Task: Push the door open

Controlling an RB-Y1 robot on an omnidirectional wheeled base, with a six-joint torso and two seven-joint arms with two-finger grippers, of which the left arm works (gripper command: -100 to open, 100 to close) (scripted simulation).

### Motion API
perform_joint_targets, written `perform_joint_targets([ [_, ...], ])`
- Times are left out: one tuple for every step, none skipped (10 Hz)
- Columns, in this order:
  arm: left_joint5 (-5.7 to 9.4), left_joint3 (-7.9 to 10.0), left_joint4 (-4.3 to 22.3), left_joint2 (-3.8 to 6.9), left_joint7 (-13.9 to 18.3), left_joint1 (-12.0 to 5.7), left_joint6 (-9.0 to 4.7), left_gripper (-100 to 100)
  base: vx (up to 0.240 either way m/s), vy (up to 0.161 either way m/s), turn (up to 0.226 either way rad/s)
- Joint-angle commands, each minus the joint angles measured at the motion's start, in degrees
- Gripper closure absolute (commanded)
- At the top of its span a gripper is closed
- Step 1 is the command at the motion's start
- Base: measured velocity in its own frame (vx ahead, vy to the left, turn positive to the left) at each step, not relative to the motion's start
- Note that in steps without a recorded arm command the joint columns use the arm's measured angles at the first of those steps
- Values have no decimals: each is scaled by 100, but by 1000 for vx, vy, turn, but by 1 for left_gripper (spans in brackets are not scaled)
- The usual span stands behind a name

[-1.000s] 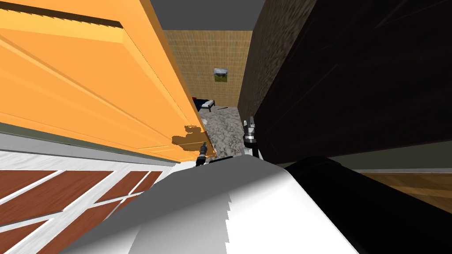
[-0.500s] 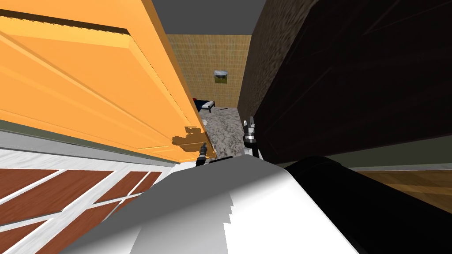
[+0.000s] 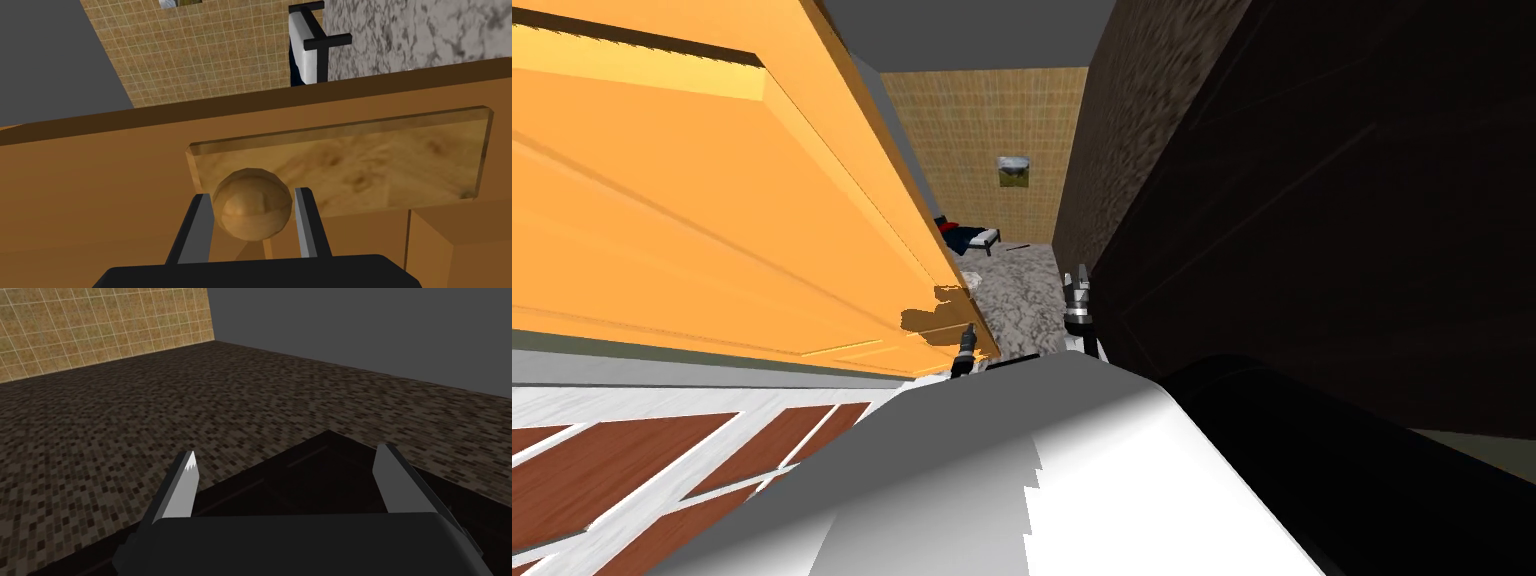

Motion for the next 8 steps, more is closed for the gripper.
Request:
perform_joint_targets([
  [73,178,15,76,-42,-36,-16,100,184,-67,54],
  [105,248,25,91,-62,-49,-12,100,179,-42,57],
  [122,285,30,97,-73,-55,-10,100,160,-39,47],
  [156,359,39,109,-95,-69,-6,100,147,-45,90],
  [192,437,50,114,-118,-83,-2,100,153,-41,118],
  [227,516,61,118,-140,-98,2,100,168,-79,72],
  [227,437,7,89,-92,-30,-5,-100,-74,-82,76],
  [227,437,7,89,-92,-30,-5,-100,-206,-49,30],
])
